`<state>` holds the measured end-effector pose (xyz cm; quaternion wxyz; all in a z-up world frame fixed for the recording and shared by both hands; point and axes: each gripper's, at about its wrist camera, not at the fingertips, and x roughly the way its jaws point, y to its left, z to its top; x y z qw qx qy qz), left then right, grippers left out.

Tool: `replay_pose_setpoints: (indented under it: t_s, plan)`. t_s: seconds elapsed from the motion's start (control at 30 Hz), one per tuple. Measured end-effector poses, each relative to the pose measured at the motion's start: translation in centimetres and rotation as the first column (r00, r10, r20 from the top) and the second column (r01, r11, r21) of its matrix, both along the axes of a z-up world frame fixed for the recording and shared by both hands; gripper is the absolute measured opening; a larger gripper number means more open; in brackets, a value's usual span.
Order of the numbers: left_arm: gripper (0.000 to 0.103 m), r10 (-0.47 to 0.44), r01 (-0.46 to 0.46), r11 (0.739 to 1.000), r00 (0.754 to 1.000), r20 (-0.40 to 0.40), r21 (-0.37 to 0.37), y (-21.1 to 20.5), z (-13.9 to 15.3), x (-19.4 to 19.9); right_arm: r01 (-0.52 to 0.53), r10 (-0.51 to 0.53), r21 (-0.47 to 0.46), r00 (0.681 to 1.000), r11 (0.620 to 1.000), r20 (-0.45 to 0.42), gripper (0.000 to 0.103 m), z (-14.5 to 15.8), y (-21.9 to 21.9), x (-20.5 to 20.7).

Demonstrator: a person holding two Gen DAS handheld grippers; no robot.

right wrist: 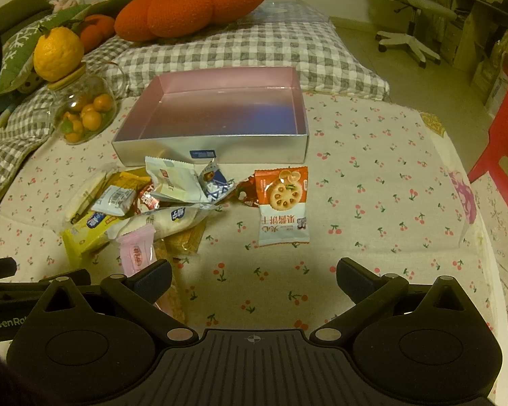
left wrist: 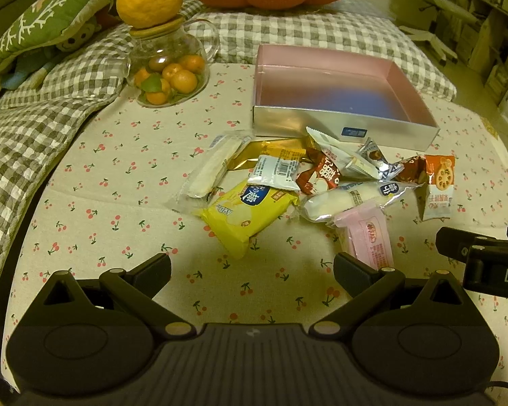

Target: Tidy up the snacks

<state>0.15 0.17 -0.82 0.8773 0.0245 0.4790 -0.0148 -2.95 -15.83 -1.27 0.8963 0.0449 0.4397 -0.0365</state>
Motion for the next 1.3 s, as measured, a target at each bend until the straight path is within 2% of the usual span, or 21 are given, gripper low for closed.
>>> replay_pose_setpoints:
  t_s: [0.47, 0.67, 0.83, 1.07, 1.3]
  plan:
    - [0.102, -0.018, 0.018, 1.000, 1.000, 0.002, -0.012, 0.0, 0.2, 0.6, 0.004, -0.004, -0.004, 1.000, 1.000, -0.003, 0.103, 0.0, -0.6, 1.0]
    - [0.102, -0.048, 0.048, 0.998, 0.999, 0.017, -0.035, 0.4, 0.4, 1.2, -0.009, 0.010, 0.028, 1.000, 1.000, -0.027, 0.103, 0.1, -1.2, 1.9]
    - [0.099, -0.098, 0.101, 0.992, 0.994, 0.039, -0.082, 0.8, 0.7, 1.8, -0.039, 0.040, 0.090, 0.999, 0.995, -0.018, 0.103, 0.1, -2.0, 2.5]
    - [0.089, -0.140, 0.133, 0.967, 0.990, -0.016, -0.217, 1.7, -0.1, 3.4, -0.060, 0.071, 0.154, 0.995, 0.986, -0.066, 0.103, -0.7, -3.6, 3.9]
    - [0.085, -0.187, 0.160, 0.939, 0.980, -0.062, -0.304, 0.8, -1.1, 2.9, -0.021, 0.028, 0.162, 0.999, 0.987, -0.041, 0.103, -1.1, -5.4, 4.6]
